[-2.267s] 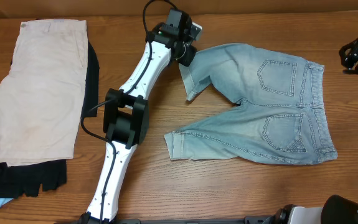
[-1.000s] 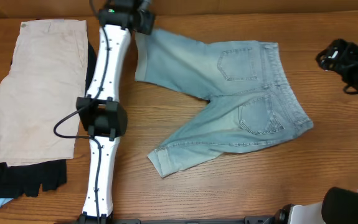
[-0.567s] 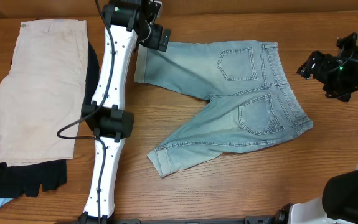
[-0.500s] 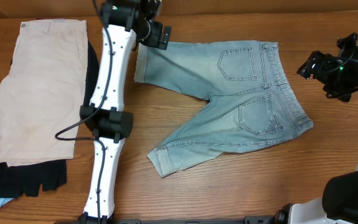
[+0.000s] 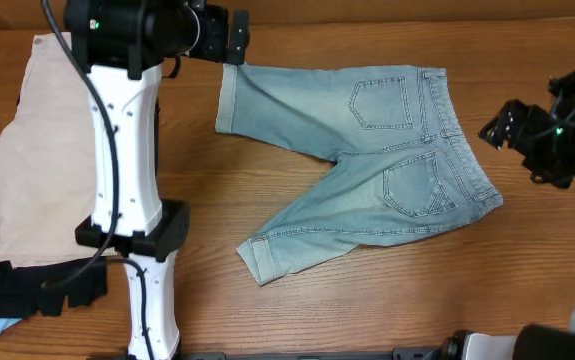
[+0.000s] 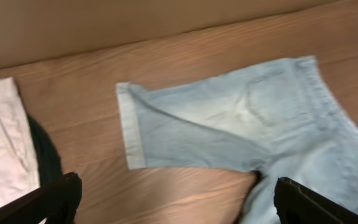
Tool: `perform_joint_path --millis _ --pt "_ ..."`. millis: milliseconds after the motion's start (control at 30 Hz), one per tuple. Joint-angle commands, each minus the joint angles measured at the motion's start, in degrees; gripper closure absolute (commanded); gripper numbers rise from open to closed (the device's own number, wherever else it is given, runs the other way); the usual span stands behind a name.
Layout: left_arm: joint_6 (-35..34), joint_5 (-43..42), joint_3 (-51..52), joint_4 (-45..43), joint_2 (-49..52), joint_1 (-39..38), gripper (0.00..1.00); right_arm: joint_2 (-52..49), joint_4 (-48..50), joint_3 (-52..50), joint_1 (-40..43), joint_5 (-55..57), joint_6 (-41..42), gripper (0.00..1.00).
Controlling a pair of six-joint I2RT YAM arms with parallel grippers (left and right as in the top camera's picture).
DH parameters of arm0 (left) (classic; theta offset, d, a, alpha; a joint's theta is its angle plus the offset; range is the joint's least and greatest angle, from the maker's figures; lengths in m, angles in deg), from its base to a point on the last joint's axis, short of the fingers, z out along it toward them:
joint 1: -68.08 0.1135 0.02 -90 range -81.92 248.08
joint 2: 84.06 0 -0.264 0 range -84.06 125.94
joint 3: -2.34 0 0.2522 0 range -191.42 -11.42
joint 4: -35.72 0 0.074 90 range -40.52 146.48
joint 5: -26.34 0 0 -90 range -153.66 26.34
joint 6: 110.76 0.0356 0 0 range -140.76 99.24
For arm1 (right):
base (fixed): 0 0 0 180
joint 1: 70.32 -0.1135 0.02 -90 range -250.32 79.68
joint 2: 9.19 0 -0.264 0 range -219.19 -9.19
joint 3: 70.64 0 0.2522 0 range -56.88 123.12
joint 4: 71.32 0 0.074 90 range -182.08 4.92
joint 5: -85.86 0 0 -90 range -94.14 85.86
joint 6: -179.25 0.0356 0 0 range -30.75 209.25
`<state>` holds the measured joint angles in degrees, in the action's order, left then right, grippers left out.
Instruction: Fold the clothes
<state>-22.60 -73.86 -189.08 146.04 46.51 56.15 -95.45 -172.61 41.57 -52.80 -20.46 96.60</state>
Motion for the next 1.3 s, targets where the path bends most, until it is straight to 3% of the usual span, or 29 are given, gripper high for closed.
perform_joint_path --millis 0,233,500,667,833,1000,1267 --pt "-0.7 -1.5 8.8 0.3 -5.2 -2.4 0.00 3.6 -2.4 0.2 -0.2 -0.5 -0.1 0.09" --pt "-1.2 7.5 39.1 0.3 -16.4 -3.9 0.00 4.5 -7.1 0.2 -3.4 -0.5 -0.1 0.11" --pt "-0.9 5.7 65.7 -2.5 -18.9 -4.8 0.00 4.5 -4.2 -1.9 -16.3 -0.3 3.8 0.12" --pt "-0.9 4.1 77.2 -8.8 -18.9 -5.9 0.02 4.5 1.0 -8.7 -21.9 -0.3 6.2 0.12" --pt "1.9 -4.2 89.1 -15.8 -18.9 -5.8 0.09 4.5 4.7 -14.7 -23.1 -0.3 6.4 0.12" --pt "3.1 -4.9 99.6 -25.8 -18.9 -7.7 0.08 4.5 7.6 -15.3 -23.0 -0.3 6.1 0.09" --pt "3.2 -4.7 108.0 -40.5 -18.9 -8.5 0.12 4.4 7.8 -15.3 -23.0 1.8 6.0 0.09"
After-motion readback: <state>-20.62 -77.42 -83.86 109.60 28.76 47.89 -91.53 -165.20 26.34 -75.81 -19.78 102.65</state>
